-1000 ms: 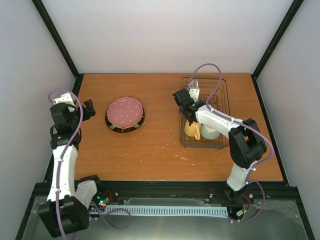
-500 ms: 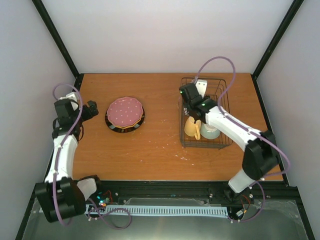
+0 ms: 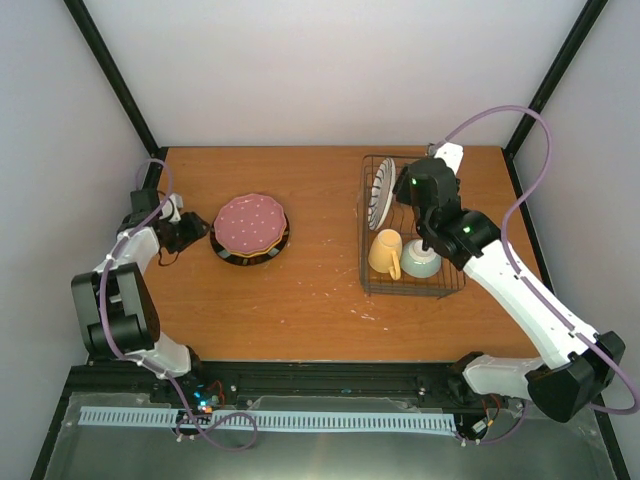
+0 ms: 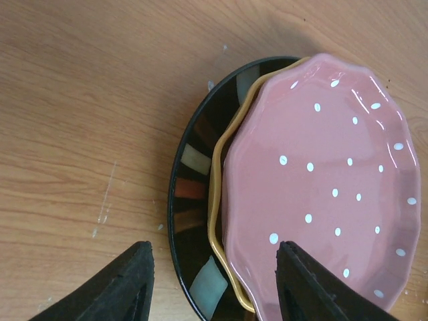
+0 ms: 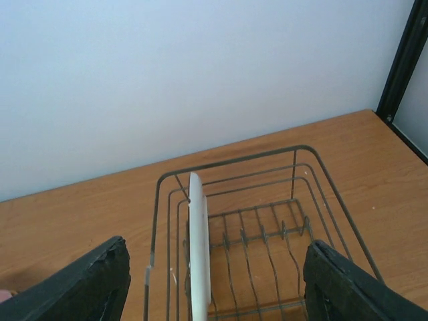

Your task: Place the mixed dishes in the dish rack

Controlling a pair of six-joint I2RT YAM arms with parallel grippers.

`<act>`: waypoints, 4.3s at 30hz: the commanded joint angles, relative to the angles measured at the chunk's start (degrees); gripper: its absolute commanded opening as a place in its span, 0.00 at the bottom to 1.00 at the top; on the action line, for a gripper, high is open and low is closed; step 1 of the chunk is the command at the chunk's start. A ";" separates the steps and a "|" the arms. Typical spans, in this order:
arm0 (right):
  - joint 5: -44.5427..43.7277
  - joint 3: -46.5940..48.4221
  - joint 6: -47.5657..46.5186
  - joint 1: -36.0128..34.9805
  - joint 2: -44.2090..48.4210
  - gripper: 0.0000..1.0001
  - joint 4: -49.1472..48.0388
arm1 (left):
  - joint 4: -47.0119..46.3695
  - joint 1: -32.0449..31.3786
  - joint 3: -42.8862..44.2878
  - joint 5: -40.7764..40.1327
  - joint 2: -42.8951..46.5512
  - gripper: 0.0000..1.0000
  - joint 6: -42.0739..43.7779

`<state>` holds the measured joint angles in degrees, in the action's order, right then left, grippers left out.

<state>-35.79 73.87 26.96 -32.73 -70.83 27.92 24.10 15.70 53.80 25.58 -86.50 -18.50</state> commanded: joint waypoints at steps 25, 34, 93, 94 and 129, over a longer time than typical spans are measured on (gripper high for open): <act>4.64 -4.66 0.38 0.30 3.42 0.68 2.20 | -0.83 -0.77 7.75 9.86 -11.91 0.39 2.50; 4.14 -3.60 -0.48 0.30 3.33 0.68 2.42 | -1.42 -3.29 9.23 9.16 -15.29 0.31 2.25; 71.98 10.89 4.48 -5.18 -39.73 0.80 -15.47 | 0.46 -3.01 9.94 18.48 -3.82 0.01 8.14; 72.06 11.58 4.48 -5.35 -40.22 0.80 -15.25 | 0.46 -3.05 9.97 18.57 -3.63 0.01 8.13; 77.01 11.17 12.28 -7.44 -42.84 0.03 -34.90 | -1.52 -2.76 6.89 21.31 -0.11 0.20 5.49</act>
<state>40.91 85.41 43.07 -38.59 -119.28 -2.39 24.16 13.10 59.35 44.45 -88.44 -10.59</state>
